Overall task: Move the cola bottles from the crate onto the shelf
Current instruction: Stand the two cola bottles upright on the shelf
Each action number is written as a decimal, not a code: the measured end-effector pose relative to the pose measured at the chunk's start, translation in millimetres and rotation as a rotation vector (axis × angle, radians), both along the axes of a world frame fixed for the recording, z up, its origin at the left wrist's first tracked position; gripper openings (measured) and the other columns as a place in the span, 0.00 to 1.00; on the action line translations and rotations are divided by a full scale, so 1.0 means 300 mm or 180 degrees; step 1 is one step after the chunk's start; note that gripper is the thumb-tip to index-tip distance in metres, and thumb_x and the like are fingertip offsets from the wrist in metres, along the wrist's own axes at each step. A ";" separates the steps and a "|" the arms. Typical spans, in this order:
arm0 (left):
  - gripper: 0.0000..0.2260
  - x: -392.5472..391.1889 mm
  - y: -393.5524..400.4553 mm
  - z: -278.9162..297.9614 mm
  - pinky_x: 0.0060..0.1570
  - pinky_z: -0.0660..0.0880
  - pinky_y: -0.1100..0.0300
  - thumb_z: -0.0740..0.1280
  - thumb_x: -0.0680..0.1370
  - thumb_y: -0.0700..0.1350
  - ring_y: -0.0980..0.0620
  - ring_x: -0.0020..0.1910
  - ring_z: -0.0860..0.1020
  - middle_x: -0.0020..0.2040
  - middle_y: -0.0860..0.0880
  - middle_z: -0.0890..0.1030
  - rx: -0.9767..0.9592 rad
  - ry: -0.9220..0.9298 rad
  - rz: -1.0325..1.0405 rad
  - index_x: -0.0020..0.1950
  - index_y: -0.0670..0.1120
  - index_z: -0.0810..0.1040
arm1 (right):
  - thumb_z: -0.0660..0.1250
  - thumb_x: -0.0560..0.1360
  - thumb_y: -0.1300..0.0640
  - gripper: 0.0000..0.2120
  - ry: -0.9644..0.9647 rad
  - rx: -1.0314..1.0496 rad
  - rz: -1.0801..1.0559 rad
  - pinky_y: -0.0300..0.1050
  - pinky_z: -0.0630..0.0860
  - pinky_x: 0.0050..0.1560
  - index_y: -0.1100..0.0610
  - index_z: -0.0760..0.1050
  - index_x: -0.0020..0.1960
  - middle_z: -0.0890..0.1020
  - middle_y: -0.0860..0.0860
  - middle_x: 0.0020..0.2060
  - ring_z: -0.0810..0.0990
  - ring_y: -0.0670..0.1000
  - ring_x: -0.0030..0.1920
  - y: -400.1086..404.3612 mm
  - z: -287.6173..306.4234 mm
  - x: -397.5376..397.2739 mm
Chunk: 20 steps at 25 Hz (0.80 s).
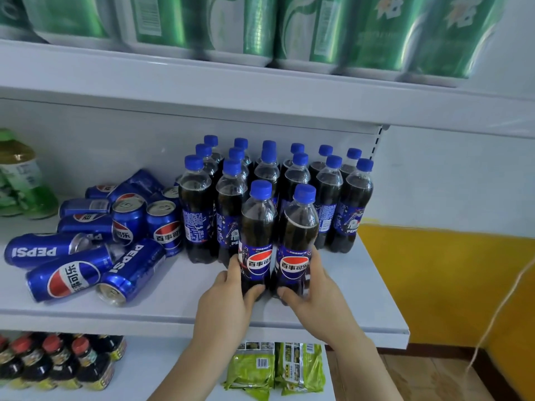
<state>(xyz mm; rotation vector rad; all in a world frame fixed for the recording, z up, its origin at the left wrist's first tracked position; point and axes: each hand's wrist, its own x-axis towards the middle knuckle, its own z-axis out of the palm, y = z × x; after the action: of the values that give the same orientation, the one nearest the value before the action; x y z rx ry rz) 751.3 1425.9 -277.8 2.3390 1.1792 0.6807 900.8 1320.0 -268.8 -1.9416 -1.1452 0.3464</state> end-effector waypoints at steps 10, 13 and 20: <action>0.16 0.104 0.054 0.001 0.35 0.70 0.55 0.67 0.79 0.57 0.43 0.45 0.81 0.49 0.46 0.80 0.0243 -0.0051 0.0274 0.53 0.47 0.66 | 0.75 0.74 0.51 0.29 0.0047 0.0030 -0.0497 0.45 0.75 0.47 0.52 0.66 0.70 0.82 0.47 0.58 0.82 0.53 0.55 0.068 -0.023 0.028; 0.17 0.129 0.065 0.004 0.37 0.70 0.55 0.66 0.79 0.58 0.43 0.46 0.81 0.52 0.47 0.79 0.0314 0.0057 0.0365 0.56 0.46 0.70 | 0.74 0.75 0.51 0.28 0.0015 0.0070 -0.0532 0.45 0.74 0.48 0.52 0.66 0.71 0.83 0.48 0.59 0.81 0.52 0.56 0.088 -0.031 0.048; 0.17 0.184 0.092 0.014 0.40 0.71 0.56 0.64 0.81 0.57 0.44 0.51 0.82 0.55 0.47 0.81 0.0466 0.0278 0.0370 0.60 0.44 0.71 | 0.73 0.76 0.51 0.32 -0.0164 0.0175 -0.0525 0.46 0.77 0.53 0.53 0.64 0.75 0.77 0.51 0.65 0.79 0.53 0.59 0.132 -0.050 0.097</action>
<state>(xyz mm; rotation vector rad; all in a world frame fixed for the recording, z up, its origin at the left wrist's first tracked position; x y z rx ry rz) 806.6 1453.4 -273.6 2.4578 1.3544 0.7337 930.0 1359.6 -283.9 -1.9907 -1.0083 0.1758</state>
